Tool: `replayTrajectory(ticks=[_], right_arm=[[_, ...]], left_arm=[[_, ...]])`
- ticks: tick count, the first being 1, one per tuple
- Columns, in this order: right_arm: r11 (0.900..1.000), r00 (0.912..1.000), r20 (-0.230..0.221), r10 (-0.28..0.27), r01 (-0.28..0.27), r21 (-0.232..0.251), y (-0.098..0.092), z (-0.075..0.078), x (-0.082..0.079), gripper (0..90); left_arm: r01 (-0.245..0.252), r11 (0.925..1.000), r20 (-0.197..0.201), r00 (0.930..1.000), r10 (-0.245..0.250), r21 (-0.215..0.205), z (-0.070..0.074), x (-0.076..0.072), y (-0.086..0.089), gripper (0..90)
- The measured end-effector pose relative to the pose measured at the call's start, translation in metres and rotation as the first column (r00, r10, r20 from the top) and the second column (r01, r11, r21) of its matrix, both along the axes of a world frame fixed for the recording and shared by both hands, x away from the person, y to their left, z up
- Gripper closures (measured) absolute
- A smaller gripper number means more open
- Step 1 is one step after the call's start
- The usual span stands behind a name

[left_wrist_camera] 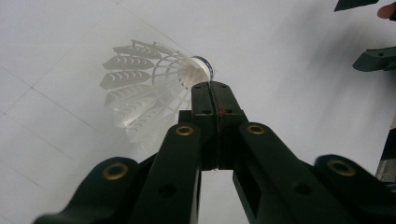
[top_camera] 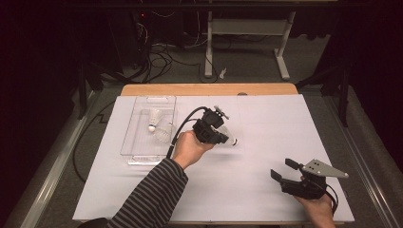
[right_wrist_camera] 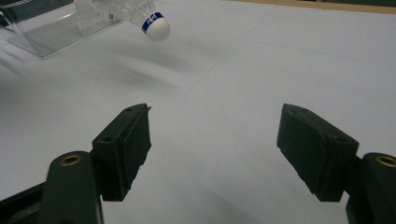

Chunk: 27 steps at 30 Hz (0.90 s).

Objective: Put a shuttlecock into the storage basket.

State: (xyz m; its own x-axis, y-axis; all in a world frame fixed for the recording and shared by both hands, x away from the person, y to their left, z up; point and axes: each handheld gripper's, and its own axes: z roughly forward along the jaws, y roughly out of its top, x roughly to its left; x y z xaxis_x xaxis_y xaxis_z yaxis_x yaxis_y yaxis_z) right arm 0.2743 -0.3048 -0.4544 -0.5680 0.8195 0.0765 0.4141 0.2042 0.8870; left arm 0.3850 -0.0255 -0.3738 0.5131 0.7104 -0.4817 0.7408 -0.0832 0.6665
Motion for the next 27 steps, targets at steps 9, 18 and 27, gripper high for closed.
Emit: replayTrajectory(ticks=[9,18,27], right_arm=[[1.000,1.0000,0.001,0.004,-0.004,-0.006,0.000,0.000,0.000,26.7],[1.000,1.0000,0.001,0.002,-0.002,-0.005,0.000,0.000,0.000,26.7],[1.000,1.0000,-0.004,-0.001,0.001,-0.002,0.000,0.000,0.000,26.7]], left_arm=[[0.000,1.0000,0.007,1.0000,0.000,-0.002,0.001,-0.005,0.007,89.7],[-0.007,1.0000,0.019,0.9998,0.007,0.000,0.004,-0.010,0.016,89.7],[-0.013,0.9999,0.029,0.9995,0.013,0.001,0.006,-0.014,0.026,89.7]])
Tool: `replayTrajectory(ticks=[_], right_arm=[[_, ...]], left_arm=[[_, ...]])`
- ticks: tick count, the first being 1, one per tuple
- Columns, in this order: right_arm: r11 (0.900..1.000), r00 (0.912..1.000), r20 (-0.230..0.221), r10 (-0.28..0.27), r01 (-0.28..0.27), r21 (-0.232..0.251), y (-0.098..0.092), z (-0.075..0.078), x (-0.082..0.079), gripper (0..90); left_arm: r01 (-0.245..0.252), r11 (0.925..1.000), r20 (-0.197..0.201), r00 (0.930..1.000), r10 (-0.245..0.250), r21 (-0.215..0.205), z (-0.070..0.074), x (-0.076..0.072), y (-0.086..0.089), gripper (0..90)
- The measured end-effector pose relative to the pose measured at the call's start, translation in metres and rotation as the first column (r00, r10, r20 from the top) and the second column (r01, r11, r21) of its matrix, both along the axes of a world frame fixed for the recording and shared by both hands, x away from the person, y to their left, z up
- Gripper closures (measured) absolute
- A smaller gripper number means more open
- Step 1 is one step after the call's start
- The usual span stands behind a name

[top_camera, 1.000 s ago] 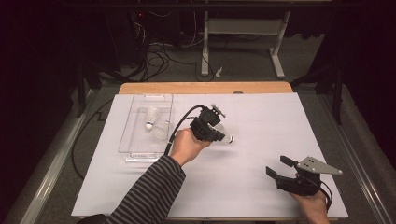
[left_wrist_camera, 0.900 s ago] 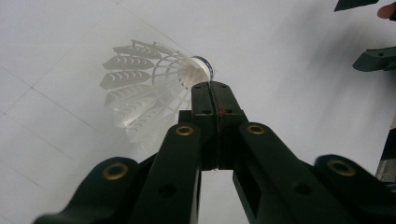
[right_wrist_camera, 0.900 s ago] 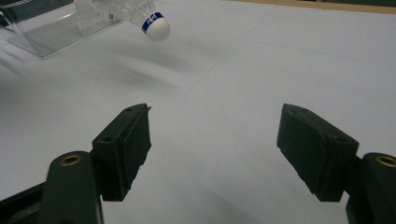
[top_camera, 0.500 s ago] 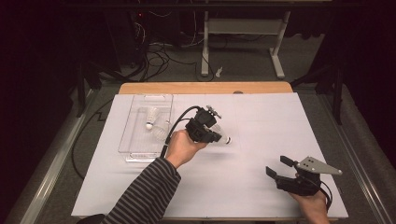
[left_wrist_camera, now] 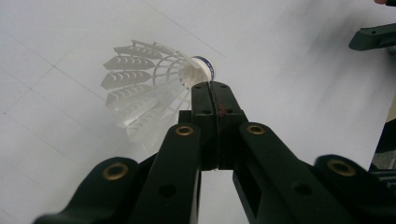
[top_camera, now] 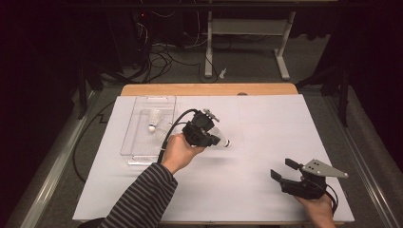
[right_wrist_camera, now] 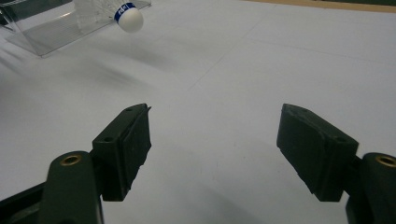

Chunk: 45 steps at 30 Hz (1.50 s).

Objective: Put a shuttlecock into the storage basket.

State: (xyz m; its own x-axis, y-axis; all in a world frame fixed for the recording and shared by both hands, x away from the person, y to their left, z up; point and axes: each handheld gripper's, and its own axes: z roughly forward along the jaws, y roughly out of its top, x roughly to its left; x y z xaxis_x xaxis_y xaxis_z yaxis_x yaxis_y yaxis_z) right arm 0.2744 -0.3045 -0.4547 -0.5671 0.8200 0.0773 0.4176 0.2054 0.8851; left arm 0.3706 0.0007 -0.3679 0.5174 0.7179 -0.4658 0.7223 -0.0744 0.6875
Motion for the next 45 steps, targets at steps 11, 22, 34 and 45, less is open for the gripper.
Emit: replayTrajectory(ticks=[11,22,34,45], right_arm=[[1.000,1.0000,0.002,0.000,0.000,-0.002,0.000,0.000,0.000,26.7],[1.000,1.0000,0.003,-0.001,0.001,-0.004,0.000,0.000,0.000,26.7],[1.000,1.0000,0.002,-0.005,0.005,-0.001,0.000,0.000,-0.001,26.7],[1.000,1.0000,0.004,-0.006,0.006,0.000,-0.001,0.000,-0.001,26.8]], left_arm=[[-0.024,0.9996,0.017,0.9996,0.024,-0.014,0.006,-0.004,0.018,89.7],[-0.062,0.9971,0.032,0.9975,0.064,-0.043,0.013,-0.008,0.037,89.7],[-0.090,0.9941,0.044,0.9947,0.092,-0.061,0.018,-0.011,0.051,89.7],[-0.119,0.9905,0.057,0.9908,0.123,-0.069,0.021,-0.012,0.063,89.7]])
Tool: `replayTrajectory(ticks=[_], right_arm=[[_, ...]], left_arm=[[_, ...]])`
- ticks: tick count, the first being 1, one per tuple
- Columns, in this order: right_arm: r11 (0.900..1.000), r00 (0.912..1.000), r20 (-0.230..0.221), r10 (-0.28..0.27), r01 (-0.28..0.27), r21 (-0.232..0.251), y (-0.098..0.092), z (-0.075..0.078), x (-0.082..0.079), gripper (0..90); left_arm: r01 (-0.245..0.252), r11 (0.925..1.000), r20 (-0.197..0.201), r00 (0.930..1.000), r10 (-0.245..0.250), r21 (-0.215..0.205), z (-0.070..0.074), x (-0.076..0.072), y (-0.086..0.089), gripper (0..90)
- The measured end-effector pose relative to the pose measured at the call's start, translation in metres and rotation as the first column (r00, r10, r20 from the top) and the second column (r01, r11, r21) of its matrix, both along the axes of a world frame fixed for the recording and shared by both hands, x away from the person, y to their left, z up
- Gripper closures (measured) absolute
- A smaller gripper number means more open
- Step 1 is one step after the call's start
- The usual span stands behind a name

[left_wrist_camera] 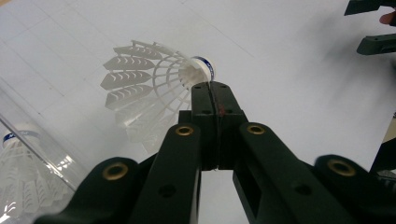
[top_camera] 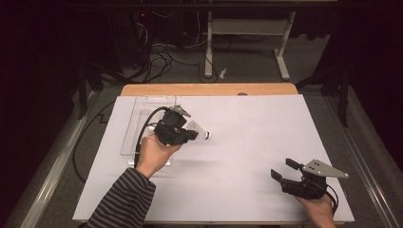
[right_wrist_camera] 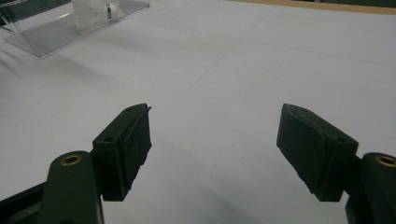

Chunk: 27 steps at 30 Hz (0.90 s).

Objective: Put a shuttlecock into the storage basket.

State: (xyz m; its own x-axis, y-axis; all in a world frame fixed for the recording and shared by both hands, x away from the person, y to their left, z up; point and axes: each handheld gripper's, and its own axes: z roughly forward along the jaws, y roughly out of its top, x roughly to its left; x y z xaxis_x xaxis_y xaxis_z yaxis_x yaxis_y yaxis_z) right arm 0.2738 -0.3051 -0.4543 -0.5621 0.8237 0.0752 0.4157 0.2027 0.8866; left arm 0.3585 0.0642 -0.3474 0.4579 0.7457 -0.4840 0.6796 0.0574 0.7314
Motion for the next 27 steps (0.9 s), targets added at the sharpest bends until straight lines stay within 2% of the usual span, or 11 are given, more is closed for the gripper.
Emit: replayTrajectory(ticks=[8,11,16,21,27], right_arm=[[1.000,1.0000,0.002,0.001,-0.001,-0.005,0.000,0.000,0.000,26.8],[1.000,1.0000,0.002,0.003,-0.003,-0.007,0.000,0.000,0.000,26.8],[1.000,1.0000,0.001,0.003,-0.003,-0.006,0.000,0.000,0.000,26.8],[1.000,1.0000,0.000,0.004,-0.004,-0.006,0.000,0.000,0.000,26.8],[1.000,1.0000,0.000,0.004,-0.004,-0.006,0.000,0.000,0.000,26.8]], left_arm=[[-0.021,0.9997,0.006,0.9998,0.021,-0.009,0.001,-0.001,0.010,89.6],[-0.046,0.9989,0.029,0.9985,0.045,0.012,0.001,-0.001,0.014,89.7],[-0.060,0.9982,0.029,0.9978,0.060,-0.003,0.002,-0.002,0.019,89.7],[-0.068,0.9977,0.033,0.9972,0.068,0.000,0.002,-0.002,0.024,89.7],[-0.102,0.9948,0.051,0.9935,0.102,-0.001,0.004,-0.002,0.032,89.7]])
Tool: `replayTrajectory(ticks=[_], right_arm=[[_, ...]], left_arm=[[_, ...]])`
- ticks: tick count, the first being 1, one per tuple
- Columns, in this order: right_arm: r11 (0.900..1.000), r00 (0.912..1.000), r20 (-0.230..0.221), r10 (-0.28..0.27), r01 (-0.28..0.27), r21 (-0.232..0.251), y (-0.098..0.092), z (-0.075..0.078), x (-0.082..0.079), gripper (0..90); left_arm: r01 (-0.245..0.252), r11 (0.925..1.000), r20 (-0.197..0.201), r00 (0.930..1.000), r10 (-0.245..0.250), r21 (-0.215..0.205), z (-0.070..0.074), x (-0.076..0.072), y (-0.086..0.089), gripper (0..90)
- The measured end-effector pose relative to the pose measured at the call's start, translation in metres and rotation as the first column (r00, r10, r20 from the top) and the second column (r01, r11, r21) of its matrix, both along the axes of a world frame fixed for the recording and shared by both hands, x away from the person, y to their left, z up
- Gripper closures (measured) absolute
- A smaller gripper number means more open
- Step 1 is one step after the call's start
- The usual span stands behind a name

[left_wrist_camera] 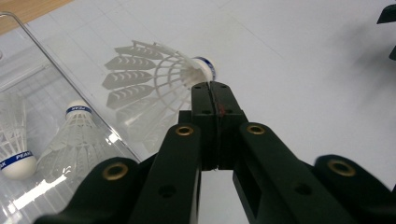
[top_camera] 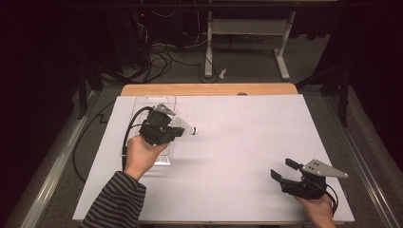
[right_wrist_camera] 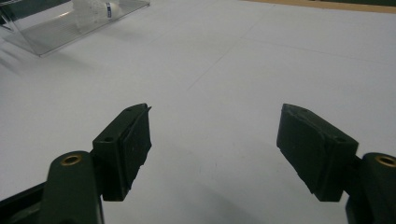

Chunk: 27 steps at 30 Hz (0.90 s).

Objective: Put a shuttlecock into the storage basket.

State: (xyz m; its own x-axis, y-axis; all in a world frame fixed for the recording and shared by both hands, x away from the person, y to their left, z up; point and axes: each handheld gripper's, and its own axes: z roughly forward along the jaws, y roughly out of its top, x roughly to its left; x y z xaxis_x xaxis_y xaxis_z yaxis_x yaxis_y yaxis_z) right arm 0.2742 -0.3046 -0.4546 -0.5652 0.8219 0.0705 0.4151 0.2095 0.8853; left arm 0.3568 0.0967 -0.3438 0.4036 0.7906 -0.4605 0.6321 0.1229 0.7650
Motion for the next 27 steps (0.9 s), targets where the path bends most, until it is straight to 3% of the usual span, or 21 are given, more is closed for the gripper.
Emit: replayTrajectory(ticks=[22,27], right_arm=[[1.000,1.0000,-0.004,-0.001,0.001,0.001,0.001,0.000,0.000,26.7],[1.000,1.0000,-0.004,-0.003,0.003,0.002,0.001,0.000,0.000,26.8]], left_arm=[[-0.090,0.9959,0.000,0.9959,0.090,-0.007,-0.001,0.005,0.034,89.6],[-0.118,0.9926,-0.014,0.9929,0.118,-0.028,-0.003,0.010,0.044,89.6]])
